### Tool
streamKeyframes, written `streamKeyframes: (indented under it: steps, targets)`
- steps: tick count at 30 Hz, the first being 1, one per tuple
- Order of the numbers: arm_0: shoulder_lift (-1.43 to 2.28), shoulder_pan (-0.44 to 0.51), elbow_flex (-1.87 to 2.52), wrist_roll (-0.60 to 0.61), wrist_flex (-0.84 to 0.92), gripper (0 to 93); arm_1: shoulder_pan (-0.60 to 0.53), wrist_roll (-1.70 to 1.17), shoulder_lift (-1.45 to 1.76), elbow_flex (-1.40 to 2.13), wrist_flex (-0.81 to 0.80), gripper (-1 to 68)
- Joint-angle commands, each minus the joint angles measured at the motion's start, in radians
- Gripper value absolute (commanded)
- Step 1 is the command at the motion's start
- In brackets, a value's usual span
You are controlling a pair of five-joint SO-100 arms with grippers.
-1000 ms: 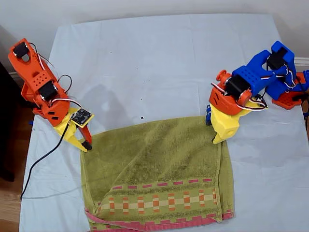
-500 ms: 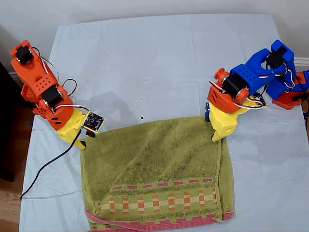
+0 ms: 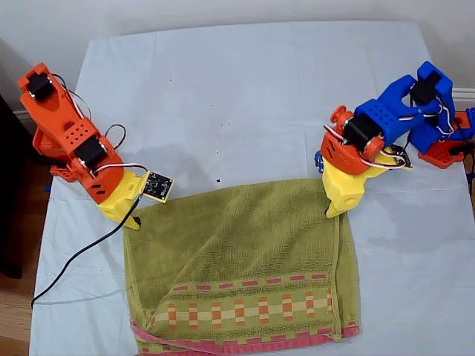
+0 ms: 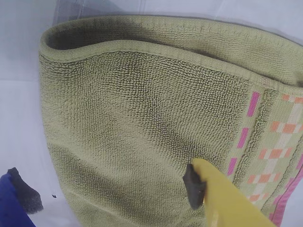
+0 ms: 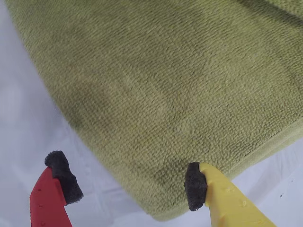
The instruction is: Fold the towel.
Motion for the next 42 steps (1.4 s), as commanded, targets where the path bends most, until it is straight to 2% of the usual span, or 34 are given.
streamKeyframes:
  steps: [1, 7, 15, 23, 31, 35, 37, 40, 42]
  targets:
    - [0.071, 0.025, 0.008, -0.110, 0.041, 49.9, 0.014, 0.025, 0.052, 0.018, 0.003, 65.2]
    - [0.095, 0.078, 0.052, -0.264, 0.061, 48.6, 0.026, 0.052, 0.067, 0.107, 0.003, 63.4]
    - [0.000, 0.071, 0.058, -0.316, -0.075, 48.2, 0.031, 0.084, 0.052, 0.127, 0.003, 62.4]
    - [-0.054, 0.086, 0.081, -0.385, -0.172, 46.6, 0.043, 0.072, -0.075, -0.057, 0.003, 60.6]
    - [-0.040, 0.106, 0.146, -0.486, -0.176, 43.9, 0.052, 0.060, -0.081, -0.075, 0.003, 59.9]
    - [-0.011, 0.110, 0.175, -0.518, -0.166, 42.1, 0.052, 0.058, -0.098, -0.098, 0.003, 63.1]
    - [-0.018, 0.104, 0.176, -0.509, -0.167, 36.7, 0.052, 0.064, -0.101, -0.109, 0.003, 62.6]
    - [0.000, 0.103, 0.206, -0.518, -0.193, 12.0, 0.052, 0.063, -0.106, -0.120, 0.003, 60.7]
    - [0.009, 0.103, 0.206, -0.531, -0.170, 2.1, 0.052, 0.054, -0.112, -0.133, 0.003, 59.2]
